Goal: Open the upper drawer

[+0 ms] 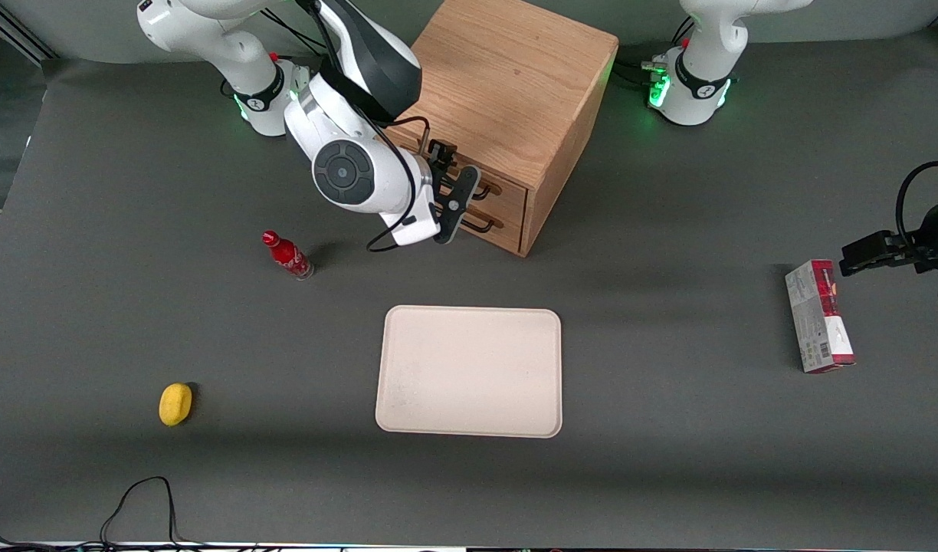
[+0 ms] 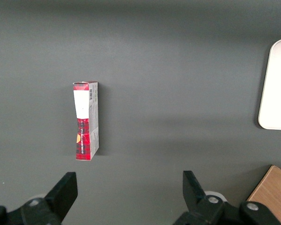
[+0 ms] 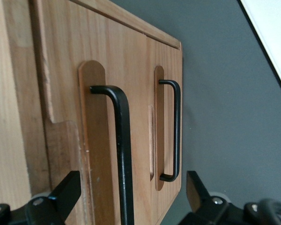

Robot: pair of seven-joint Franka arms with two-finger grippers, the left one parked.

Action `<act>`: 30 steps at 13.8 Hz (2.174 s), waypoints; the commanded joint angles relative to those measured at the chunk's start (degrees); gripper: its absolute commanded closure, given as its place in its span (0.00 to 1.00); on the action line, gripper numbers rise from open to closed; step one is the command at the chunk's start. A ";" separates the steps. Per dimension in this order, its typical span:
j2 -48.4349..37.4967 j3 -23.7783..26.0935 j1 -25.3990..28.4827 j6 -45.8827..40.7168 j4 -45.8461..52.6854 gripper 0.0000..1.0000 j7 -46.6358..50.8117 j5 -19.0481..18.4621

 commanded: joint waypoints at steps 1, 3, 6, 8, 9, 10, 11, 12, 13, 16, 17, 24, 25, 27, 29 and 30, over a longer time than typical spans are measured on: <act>-1.27 -0.75 0.68 1.25 -2.14 0.00 0.72 1.00; -1.71 -0.75 0.77 2.47 -3.55 0.00 0.63 1.00; -2.59 -0.75 1.47 3.97 -5.66 0.00 0.63 1.00; -2.59 -0.75 1.56 4.32 -5.92 0.00 0.63 1.00; -2.59 -0.75 1.74 4.85 -6.45 0.00 0.63 1.00; -2.59 -0.75 1.74 5.64 -6.89 0.00 0.63 0.92; -2.59 -0.75 1.74 6.43 -7.24 0.00 0.63 0.92; -2.51 -0.75 1.74 6.87 -7.59 0.00 0.63 0.92; -2.42 -0.75 1.74 7.14 -7.60 0.00 0.63 0.83; -1.98 -0.75 1.74 8.45 -7.51 0.00 0.63 0.04; -1.89 -0.84 1.65 8.72 -7.42 0.00 0.54 0.04; -1.10 -0.93 1.47 11.01 -7.24 0.00 0.36 0.04; -1.01 -0.93 1.39 11.01 -7.24 0.00 0.19 0.04; -1.01 -1.01 1.30 11.09 -7.16 0.00 0.10 0.04; -1.01 -1.19 0.95 11.18 -7.07 0.00 -0.07 -0.05; -1.01 -1.28 0.77 11.18 -6.98 0.00 -0.07 -0.05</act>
